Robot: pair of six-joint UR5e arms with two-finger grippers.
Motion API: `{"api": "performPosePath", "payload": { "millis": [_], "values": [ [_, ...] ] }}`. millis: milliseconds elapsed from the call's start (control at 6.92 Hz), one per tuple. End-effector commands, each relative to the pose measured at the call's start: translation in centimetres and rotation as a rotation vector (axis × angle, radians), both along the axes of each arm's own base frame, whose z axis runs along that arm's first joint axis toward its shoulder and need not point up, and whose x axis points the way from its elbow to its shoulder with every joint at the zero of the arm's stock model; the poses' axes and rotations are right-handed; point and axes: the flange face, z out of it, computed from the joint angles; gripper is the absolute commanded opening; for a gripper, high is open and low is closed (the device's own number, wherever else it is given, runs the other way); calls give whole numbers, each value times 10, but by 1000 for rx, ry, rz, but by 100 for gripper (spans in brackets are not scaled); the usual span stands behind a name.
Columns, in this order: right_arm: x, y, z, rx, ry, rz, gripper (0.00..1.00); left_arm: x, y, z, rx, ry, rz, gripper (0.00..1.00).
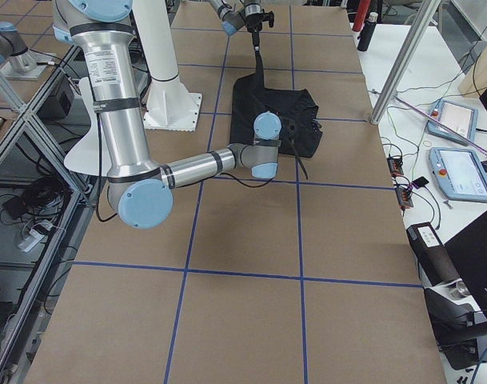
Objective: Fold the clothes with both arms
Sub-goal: 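Stretch the held hem taut between both grippers above the shirt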
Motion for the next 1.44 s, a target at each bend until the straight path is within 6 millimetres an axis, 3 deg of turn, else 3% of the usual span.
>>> {"api": "performPosePath", "payload": {
  "millis": [0,144,578,867,1156,1300],
  "values": [
    [3,-52,-7,-14,8,75,0,-21,-31,8,-21,-33,-38,0],
    [6,-59,-6,-14,12,102,0,-32,-45,1,-27,-46,-33,0],
    [4,-69,-15,-13,15,129,0,-45,-48,-8,-24,-42,2,0],
    [8,-52,-10,-21,9,27,0,-61,-27,-15,-7,-30,31,0],
    [27,-13,-6,-12,-4,-67,0,-71,-7,-14,1,-31,86,0],
    [37,11,-9,0,-14,-139,0,-66,-2,-16,-22,-25,126,0]
  ]
}}
